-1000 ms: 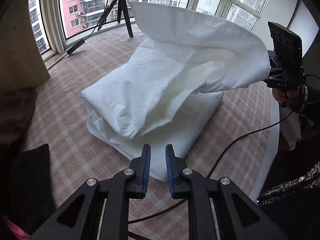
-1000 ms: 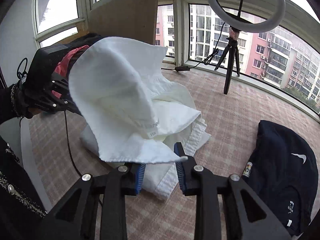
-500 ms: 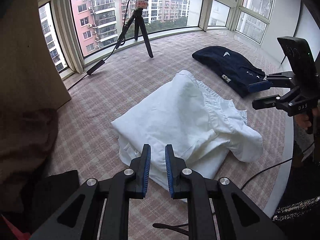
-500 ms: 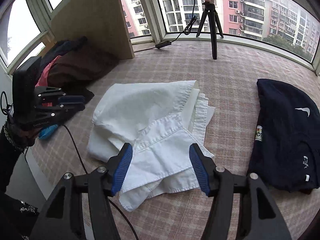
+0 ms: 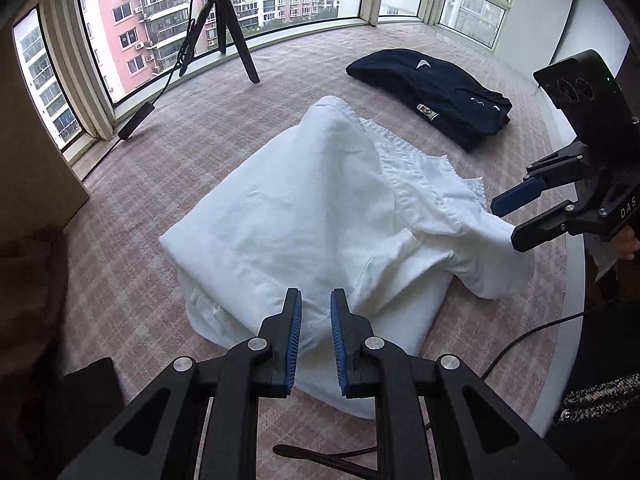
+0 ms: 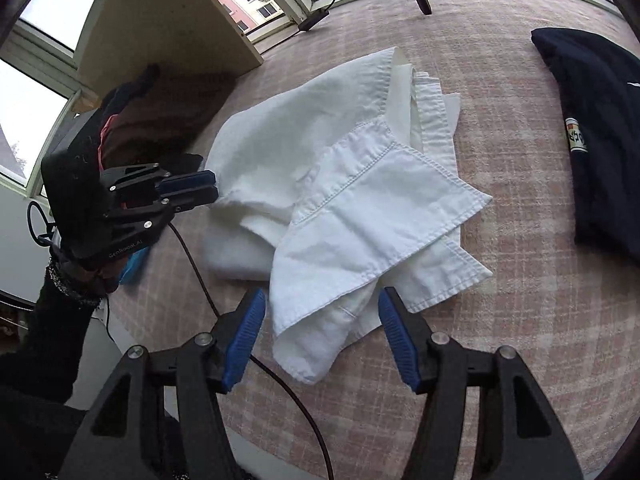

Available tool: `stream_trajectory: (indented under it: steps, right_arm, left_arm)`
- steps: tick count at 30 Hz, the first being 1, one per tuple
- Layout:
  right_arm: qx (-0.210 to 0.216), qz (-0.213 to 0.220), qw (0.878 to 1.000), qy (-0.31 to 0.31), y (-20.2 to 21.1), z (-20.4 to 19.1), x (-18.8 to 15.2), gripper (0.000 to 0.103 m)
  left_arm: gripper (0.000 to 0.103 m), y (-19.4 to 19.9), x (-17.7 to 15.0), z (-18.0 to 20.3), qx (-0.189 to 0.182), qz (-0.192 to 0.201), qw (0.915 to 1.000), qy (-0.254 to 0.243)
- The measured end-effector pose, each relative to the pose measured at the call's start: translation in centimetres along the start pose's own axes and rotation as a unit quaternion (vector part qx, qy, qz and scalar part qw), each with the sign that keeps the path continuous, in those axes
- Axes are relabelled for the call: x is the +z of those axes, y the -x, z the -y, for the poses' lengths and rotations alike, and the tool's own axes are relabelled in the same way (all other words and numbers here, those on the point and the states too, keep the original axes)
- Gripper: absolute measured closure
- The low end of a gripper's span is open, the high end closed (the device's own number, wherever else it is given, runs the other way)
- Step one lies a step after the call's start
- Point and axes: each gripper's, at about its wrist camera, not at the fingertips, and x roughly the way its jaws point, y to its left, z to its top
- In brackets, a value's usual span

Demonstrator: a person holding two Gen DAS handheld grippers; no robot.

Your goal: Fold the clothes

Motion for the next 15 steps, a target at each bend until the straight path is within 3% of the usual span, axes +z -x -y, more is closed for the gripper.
stream_trajectory:
  steps: [3, 7, 8, 9, 10, 12, 15]
  right_arm:
    - [-0.015, 0.005, 0.999, -0.036, -1.0, 0.8, 0.8, 0.045]
    - [0.021, 0.0, 0.995, -0.096, -1.8, 2.6, 1.1, 0.045]
    - [0.019, 0.009, 0.995, -0.094, -1.7, 2.4, 1.0, 0.05]
    - [0.014, 0.019, 0.996, -0.089, -1.5, 2.2, 0.9, 0.072]
    - [0.007, 0.03, 0.997, -0.076, -1.1, 1.7, 0.7, 0.081]
    - [0.02, 0.048, 0.997, -0.055, -0.3, 1.0, 0.4, 0.092]
    - [0.031, 0.062, 0.996, -0.056, 0.9, 0.8, 0.3, 0.094]
  left_arm:
    - [0.089, 0.1, -0.1, 0.0, 0.0, -0.001, 1.0, -0.005]
    - [0.089, 0.3, -0.4, 0.1, 0.0, -0.001, 1.0, -0.009]
    - [0.089, 0.2, -0.4, 0.1, 0.0, -0.003, 0.9999, -0.01]
    - [0.089, 0.2, -0.5, 0.1, 0.001, -0.004, 0.9999, -0.011]
    - [0.089, 0.2, -0.5, 0.0, 0.0, -0.004, 0.9999, -0.01]
    - [0.089, 0.3, -0.6, 0.0, -0.001, -0.003, 0.9999, -0.011]
    - [0.089, 1.1, -0.4, 0.1, -0.002, 0.005, 0.9999, -0.015]
